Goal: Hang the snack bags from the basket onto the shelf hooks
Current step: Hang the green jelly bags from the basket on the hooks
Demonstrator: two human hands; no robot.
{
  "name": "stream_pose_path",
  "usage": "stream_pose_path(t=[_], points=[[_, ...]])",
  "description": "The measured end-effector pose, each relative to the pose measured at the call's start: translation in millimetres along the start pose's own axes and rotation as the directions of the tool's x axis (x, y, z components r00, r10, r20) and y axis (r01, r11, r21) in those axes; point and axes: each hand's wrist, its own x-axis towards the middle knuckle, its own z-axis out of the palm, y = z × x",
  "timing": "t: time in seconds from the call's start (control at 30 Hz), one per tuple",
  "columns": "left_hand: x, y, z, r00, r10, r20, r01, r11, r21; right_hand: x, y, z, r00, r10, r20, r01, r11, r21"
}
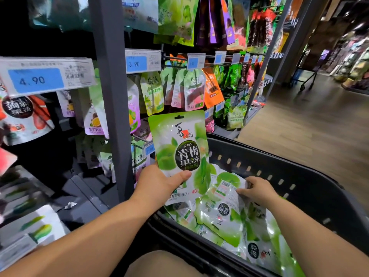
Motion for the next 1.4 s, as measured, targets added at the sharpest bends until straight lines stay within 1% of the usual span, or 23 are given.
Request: stream_pose_path(t=[0.13,0.3,0.37,0.47,0.57,0.63,0.77,0.83,0.9,1.03,1.1,1.17,1.2,1.27,1.33,1.4], points=[[-0.3,-0.2,0.4,1.0,-0.001,-0.005,0.001,1.0,0.016,-6.5,-0.4,-5.4,1.0,0.009,0.002,-0.01,0.992,0.129],[3.4,-6.1,1.2,0.998,-0.055,-0.02,0.055,0.998,0.009,-13.4,-10.7,-26.2,0.999,-0.031,-0.025,0.034,0.99,0.14],[4.0,-7.2,0.8,0.999,-0.048,-0.021,0.048,0.999,0.024,-14.3,-12.4,-33.3,0.998,-0.047,-0.052,0.056,0.977,0.205],[5.6,-9.3,0.5,0.999,-0.047,-0.022,0.048,0.998,0.047,-16.2,-14.2,-42.5,0.996,-0.051,-0.078,0.077,0.923,0.377],[6.5,-9.8,0.5,0.998,-0.05,-0.021,0.051,0.998,0.047,-21.0,-17.7,-50.9,0.989,-0.084,-0.118,0.132,0.86,0.493],[6.2,-10.0,1.0,0.998,-0.051,-0.026,0.053,0.998,0.044,-25.5,-20.2,-55.0,0.989,-0.098,-0.114,0.145,0.825,0.547],[7.7,-12.8,2.3,0.998,-0.065,-0.024,0.066,0.997,0.051,-27.5,-22.0,-55.7,0.987,-0.152,-0.051,0.151,0.778,0.61],[9.1,-14.9,2.6,0.997,-0.067,-0.033,0.069,0.996,0.06,-27.6,-22.2,-54.9,0.99,-0.14,0.022,0.089,0.738,0.669],[8.8,-13.9,2.7,0.997,-0.063,-0.039,0.065,0.996,0.055,-30.2,-22.9,-57.5,0.984,-0.154,0.095,0.048,0.727,0.685],[6.6,-10.6,3.1,0.997,-0.06,-0.052,0.063,0.996,0.056,-33.6,-19.3,-65.3,0.94,-0.253,0.228,-0.008,0.652,0.759],[6.3,-10.0,3.6,0.996,-0.067,-0.058,0.07,0.996,0.057,-35.0,-17.0,-66.6,0.916,-0.308,0.256,0.014,0.664,0.748],[5.8,-8.3,3.3,0.996,-0.07,-0.058,0.074,0.996,0.059,-36.1,-17.0,-64.9,0.916,-0.322,0.237,0.086,0.738,0.669],[5.4,-7.8,2.9,0.996,-0.067,-0.051,0.069,0.996,0.054,-37.3,-18.9,-63.9,0.93,-0.309,0.198,0.137,0.792,0.595],[4.6,-7.6,2.5,0.998,-0.052,-0.028,0.053,0.998,0.037,-37.7,-23.8,-61.0,0.956,-0.285,0.072,0.228,0.875,0.427],[3.2,-6.2,1.7,0.999,-0.052,-0.013,0.052,0.998,0.024,-35.0,-26.2,-59.0,0.956,-0.291,-0.028,0.288,0.922,0.258],[3.2,-4.1,0.7,0.998,-0.055,-0.001,0.055,0.998,0.015,-31.9,-26.1,-57.3,0.939,-0.338,-0.064,0.342,0.935,0.089]])
